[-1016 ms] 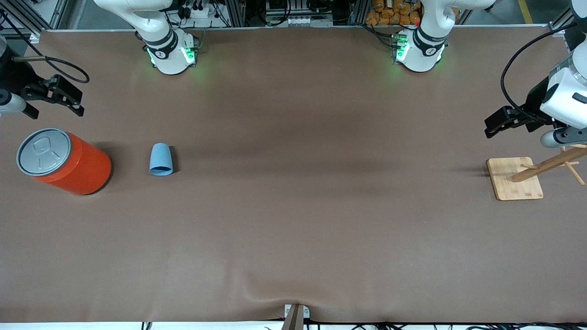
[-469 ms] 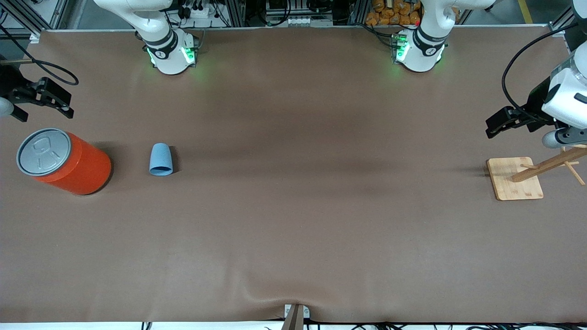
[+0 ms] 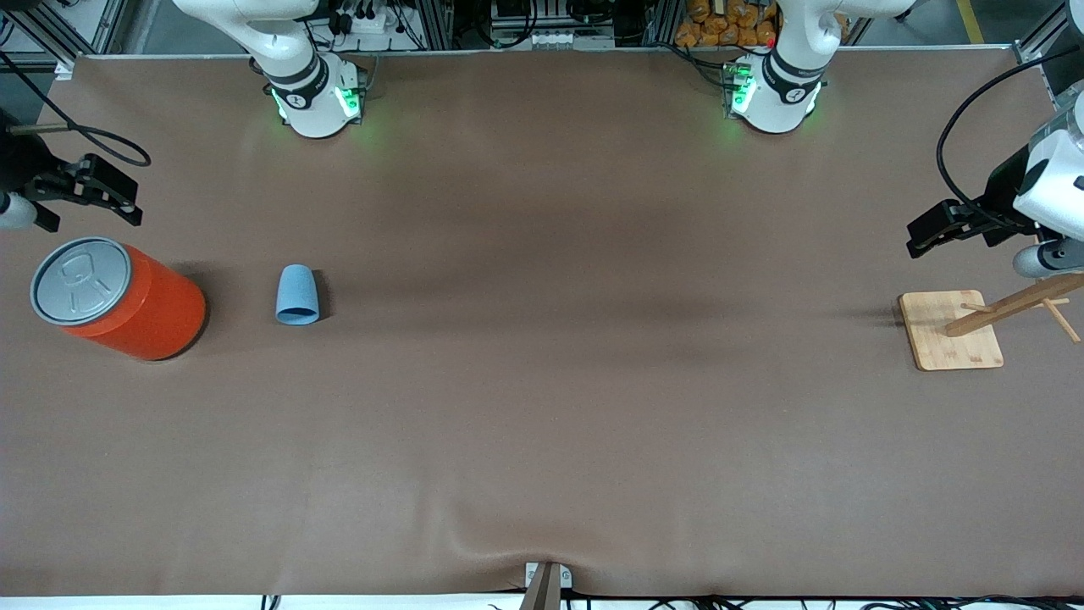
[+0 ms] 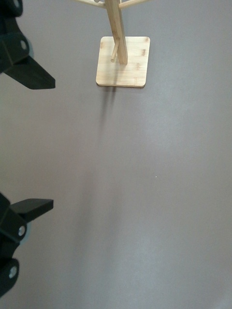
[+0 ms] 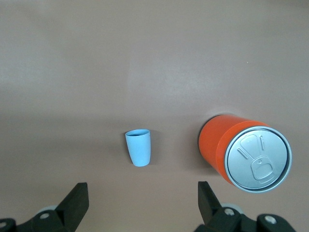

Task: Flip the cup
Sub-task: 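Reach the right gripper down and grasp the light-blue cup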

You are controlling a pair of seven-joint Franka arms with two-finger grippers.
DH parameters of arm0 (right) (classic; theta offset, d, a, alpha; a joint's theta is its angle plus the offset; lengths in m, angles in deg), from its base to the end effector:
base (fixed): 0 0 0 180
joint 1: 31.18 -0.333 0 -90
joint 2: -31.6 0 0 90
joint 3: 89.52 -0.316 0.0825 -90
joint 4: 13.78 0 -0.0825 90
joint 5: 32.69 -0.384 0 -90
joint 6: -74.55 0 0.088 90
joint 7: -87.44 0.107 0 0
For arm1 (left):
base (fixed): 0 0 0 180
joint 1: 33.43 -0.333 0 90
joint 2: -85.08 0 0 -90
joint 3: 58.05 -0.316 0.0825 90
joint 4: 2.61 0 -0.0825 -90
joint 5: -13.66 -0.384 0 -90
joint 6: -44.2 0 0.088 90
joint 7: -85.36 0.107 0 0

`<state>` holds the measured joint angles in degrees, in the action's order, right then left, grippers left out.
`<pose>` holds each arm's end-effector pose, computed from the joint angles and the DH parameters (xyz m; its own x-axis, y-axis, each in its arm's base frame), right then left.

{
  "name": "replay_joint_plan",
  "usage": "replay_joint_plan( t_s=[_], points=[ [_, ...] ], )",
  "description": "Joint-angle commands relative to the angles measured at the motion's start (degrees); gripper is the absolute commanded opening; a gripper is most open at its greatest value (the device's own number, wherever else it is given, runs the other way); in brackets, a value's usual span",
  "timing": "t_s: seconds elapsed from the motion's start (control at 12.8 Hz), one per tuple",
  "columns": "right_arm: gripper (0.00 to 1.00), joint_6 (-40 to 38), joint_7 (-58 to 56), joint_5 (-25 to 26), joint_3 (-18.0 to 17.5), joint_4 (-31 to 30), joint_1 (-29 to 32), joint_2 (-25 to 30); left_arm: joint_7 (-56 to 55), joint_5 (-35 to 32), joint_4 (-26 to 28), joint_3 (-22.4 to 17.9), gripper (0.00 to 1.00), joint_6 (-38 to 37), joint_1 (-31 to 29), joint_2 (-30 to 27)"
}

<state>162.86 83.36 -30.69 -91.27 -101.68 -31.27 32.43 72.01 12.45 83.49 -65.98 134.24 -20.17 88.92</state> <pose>0.5473 0.0139 0.6472 0.9946 0.1021 0.0191 0.1013 -0.9942 0.0367 0.5729 -0.0540 0.6192 0.9902 0.1391 0.0093 0.1393 -0.9898 -0.0290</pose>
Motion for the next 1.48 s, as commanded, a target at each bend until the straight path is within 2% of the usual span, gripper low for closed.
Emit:
replay_joint_plan(
  t_s=[0.0,0.31,0.47,0.55,0.7,0.86,1.25,1.41],
  points=[
    [1.00,-0.9,-0.8,0.7,-0.5,1.5,0.2,-3.6,0.4,-0.5,-0.9,0.4,1.00,-1.0,0.1,0.4],
    [1.00,-1.8,-1.0,0.7,-0.5,1.1,0.4,-7.8,0.0,-0.3,0.2,0.5,1.00,-1.1,0.0,-0.5],
    [1.00,-6.5,-0.6,-0.1,-0.5,0.7,0.4,-9.3,-0.4,-0.3,0.7,0.5,1.00,-1.2,0.1,-0.7],
    [1.00,-5.7,-0.3,-0.4,-0.6,-1.8,0.5,-10.0,-0.4,-0.3,1.6,0.5,1.00,-1.2,0.1,-1.5],
    [1.00,-1.0,0.9,-4.1,-0.5,-8.4,0.4,-9.8,-0.4,-0.2,2.9,0.5,1.00,-1.2,0.0,-2.7],
    [1.00,4.3,1.7,-4.8,-0.6,-15.3,0.2,-9.4,-0.4,-0.2,3.4,0.5,1.00,-1.2,0.0,-3.2],
    [1.00,26.5,-0.4,-3.6,-0.7,-36.4,-1.1,-6.9,-0.5,0.1,3.2,1.3,1.00,-1.2,0.5,-3.1],
    [1.00,34.2,-4.2,-3.2,-0.7,-40.6,-1.1,-7.6,-2.1,0.1,3.1,2.1,1.00,-1.3,0.5,-3.2]
  ],
)
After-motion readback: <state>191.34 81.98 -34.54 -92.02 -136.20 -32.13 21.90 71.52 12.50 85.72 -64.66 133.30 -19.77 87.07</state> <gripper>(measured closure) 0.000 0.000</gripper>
